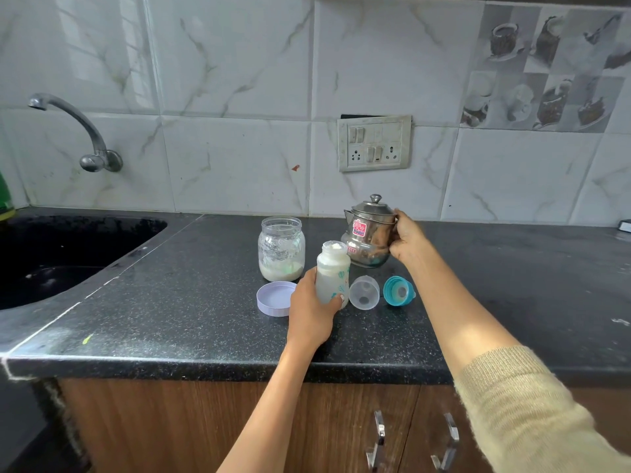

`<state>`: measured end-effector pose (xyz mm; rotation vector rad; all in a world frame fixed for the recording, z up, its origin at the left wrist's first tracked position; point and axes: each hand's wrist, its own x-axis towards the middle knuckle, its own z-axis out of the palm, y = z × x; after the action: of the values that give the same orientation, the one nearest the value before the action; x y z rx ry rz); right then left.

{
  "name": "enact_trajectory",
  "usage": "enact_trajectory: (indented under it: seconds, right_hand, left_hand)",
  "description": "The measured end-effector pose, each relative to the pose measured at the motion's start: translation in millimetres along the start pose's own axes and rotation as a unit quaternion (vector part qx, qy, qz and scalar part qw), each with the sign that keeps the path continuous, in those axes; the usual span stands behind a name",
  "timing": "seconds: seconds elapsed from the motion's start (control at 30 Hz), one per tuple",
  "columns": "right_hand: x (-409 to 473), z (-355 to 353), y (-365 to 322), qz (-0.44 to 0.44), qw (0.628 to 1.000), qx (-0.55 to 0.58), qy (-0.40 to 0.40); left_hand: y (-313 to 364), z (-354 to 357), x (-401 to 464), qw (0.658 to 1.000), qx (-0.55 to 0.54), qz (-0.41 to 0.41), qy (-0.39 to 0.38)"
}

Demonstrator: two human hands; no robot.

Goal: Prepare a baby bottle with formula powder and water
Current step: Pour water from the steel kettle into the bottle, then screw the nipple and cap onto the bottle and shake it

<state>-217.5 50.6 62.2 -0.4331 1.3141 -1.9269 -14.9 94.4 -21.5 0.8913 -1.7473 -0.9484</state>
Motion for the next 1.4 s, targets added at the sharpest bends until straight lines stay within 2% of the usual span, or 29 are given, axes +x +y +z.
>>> enact_trajectory:
  seconds: [0.13,0.6,0.87,1.1,1.2,1.27,1.33,1.4]
  right_hand:
    - [27,-10,8,-0.017,0.999,-0.024,0.029]
    - [30,0,27,-0.039,0.996,-0.049,0.058]
    - [25,-9,24,-0.022,0.996,-0.079,0.035]
    - [22,-15,17,-0.016,0.988,-0.153,-0.004]
    - [16,-19,12,0.004,0.976,-0.217,-0.021]
    - [12,-24,5,-0.027,0.963,-0.268,0.03]
    - [2,-29,-4,-0.124,0.944,-0.293,0.085]
    - [-10,-35,-9,-0.203,0.921,-0.323,0.08]
  left_hand:
    - [-1,0,0,1.0,-0.001,0.001,-0.001]
    - [-4,1,2,1.0,0.001,0.004,0.001]
    - [-5,1,3,1.0,0.001,0.006,-0.001]
    - [-4,1,2,1.0,0.003,-0.001,-0.002]
    - [-4,1,2,1.0,0.002,-0.002,-0.002]
    - [-4,0,2,1.0,0.001,-0.005,-0.002]
    - [-5,0,1,1.0,-0.002,-0.004,-0.003]
    - [-5,0,1,1.0,0.001,-0.002,-0.004]
